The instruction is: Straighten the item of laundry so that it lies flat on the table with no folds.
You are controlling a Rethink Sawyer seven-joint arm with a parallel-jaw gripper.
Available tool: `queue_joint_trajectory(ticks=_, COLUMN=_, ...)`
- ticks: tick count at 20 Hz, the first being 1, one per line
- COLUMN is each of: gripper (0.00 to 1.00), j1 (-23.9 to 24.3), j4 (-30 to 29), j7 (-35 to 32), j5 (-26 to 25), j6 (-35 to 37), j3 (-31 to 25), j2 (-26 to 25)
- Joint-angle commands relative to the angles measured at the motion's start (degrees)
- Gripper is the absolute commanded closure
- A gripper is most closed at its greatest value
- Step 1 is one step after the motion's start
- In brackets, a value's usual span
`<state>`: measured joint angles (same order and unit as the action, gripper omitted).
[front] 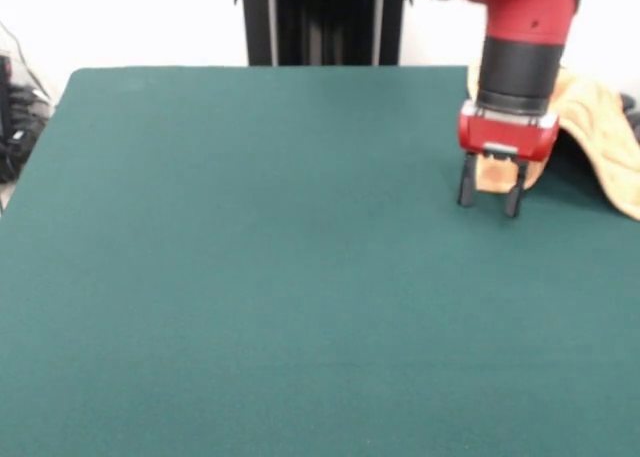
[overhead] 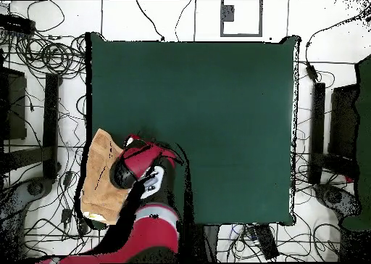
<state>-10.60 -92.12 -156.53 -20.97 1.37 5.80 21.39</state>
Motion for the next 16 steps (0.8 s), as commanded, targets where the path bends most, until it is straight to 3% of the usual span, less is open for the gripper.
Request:
queue_joint_trajectory(ticks=1, gripper=0.0, j1=5.09, j4=0.11, j7=5.83, j5=-5.4, j6=-0.68, j3=-20.25, j2=-5.63)
queue_joint_trajectory(ticks=16, gripper=0.0, j1=11.27, j4=0.2, j7=5.57, j5=-9.78, j6=4.55, j3=-27.88, j2=-8.13)
